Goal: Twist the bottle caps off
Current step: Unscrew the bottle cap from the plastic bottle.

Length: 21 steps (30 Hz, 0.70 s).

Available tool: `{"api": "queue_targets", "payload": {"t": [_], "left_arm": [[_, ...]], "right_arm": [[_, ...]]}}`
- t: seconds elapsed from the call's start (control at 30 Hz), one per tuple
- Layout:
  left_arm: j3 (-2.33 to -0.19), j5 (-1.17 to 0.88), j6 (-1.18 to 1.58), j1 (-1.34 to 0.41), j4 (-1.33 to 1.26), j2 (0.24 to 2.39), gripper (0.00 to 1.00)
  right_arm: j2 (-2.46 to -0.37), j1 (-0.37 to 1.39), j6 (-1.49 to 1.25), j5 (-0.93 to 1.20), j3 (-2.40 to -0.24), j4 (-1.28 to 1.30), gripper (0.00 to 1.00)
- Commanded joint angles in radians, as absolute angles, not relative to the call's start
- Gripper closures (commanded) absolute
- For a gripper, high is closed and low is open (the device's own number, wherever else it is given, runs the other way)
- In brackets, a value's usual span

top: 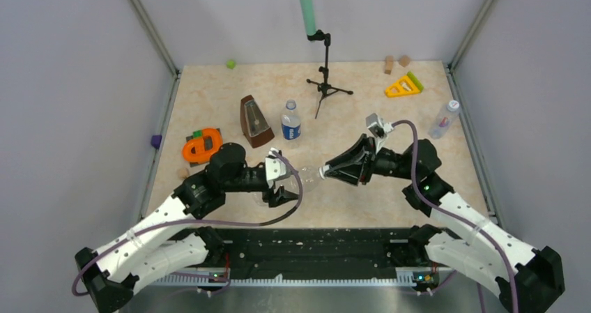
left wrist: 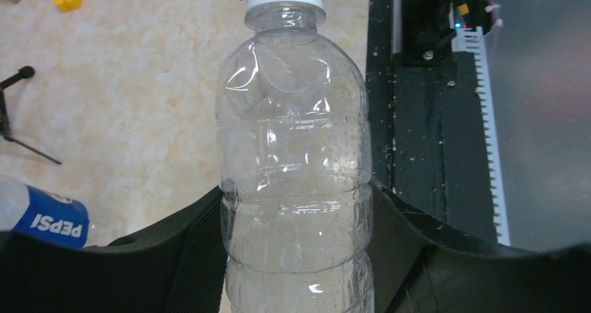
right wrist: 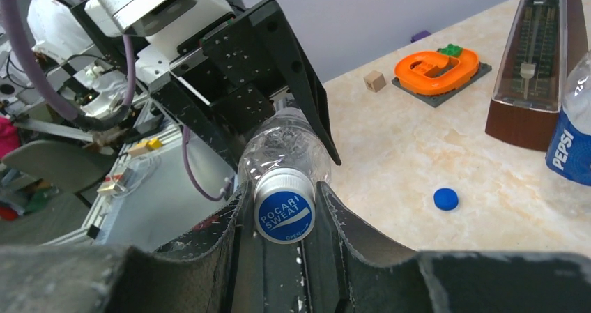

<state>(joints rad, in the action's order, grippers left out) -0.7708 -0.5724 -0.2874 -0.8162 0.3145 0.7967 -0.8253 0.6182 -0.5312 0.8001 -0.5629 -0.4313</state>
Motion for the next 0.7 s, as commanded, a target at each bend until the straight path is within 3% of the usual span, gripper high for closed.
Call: {"api": "queue_targets", "payload": {"t": [0.0,0.1,0.17,0.67], "left_arm": [[-0.827,-0.716,-0.235,-0.802,0.123,0.794,1.00],[-0.823,-0.639,-0.261,-0.802,0.142,0.803,1.00],[-0.818,-0.603,-0.284,-0.803,0.158,0.812,1.00],[-0.791,-0.336,-0.433,-0.812,0.244,0.804,1.00]], "right_arm": [[-0.813,0.632,-0.458,0.861,-0.586,-0.384,0.70],[-0.806,0.632,-0.493,0.817,-0.585,-0.384,0.41],[-0.801,0.632,-0.516,0.764,-0.587,-0.380,0.35],[-0.744,0.631,-0.565,0.661,-0.602,-0.300,0.31]]}}
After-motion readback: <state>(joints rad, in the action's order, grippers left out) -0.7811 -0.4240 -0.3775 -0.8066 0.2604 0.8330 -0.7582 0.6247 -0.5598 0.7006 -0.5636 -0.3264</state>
